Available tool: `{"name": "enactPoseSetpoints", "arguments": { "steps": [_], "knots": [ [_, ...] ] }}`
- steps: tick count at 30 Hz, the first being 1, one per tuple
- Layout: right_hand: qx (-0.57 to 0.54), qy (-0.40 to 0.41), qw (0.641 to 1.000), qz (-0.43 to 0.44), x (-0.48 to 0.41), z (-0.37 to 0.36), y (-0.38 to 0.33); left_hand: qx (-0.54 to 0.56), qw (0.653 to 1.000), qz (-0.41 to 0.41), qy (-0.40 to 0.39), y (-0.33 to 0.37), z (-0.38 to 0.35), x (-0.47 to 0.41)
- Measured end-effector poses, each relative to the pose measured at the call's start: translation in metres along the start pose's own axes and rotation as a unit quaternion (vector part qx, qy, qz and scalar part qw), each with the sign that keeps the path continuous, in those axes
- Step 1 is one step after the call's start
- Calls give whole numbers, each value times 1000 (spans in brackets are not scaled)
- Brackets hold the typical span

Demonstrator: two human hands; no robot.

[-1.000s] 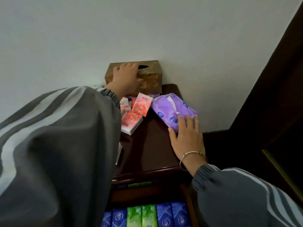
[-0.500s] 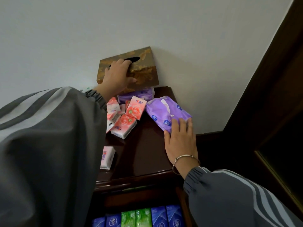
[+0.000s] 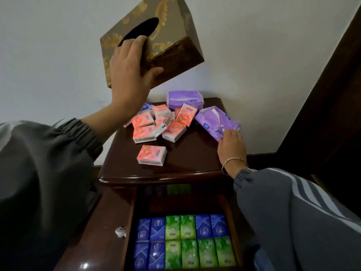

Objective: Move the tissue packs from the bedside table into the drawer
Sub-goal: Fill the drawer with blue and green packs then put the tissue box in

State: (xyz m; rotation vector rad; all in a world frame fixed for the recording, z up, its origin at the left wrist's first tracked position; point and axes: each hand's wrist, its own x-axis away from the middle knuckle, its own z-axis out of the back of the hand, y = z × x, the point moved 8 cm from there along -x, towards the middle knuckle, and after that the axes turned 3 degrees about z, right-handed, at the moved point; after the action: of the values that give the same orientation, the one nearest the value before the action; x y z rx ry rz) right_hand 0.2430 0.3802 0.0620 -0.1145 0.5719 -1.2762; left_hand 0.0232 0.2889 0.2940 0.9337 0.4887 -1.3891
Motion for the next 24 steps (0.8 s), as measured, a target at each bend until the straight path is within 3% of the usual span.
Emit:
{"name": "enactPoseSetpoints", "arguments": {
  "steps": [4,9,12,17,21,24],
  "knots": [
    [-117,55,989,-79,17,19,17,2,999,-15,-28,-1,70,56],
    [-257,143,954,-49,71,72,23,-5,988,-54,-142,-1,113,155],
    [-287,84,954,-15,109,98,27,3,970,-76,-232,0,108,223],
    [-341,-106,934,-11,173,117,38,31,935,-44,-350,1,71,317],
    [-311,-217,925,-28,199,104,50,51,906,14,-420,-8,27,365],
    [-261,-254,931,-34,202,82,59,29,892,18,-450,-12,-3,381]
  ]
}}
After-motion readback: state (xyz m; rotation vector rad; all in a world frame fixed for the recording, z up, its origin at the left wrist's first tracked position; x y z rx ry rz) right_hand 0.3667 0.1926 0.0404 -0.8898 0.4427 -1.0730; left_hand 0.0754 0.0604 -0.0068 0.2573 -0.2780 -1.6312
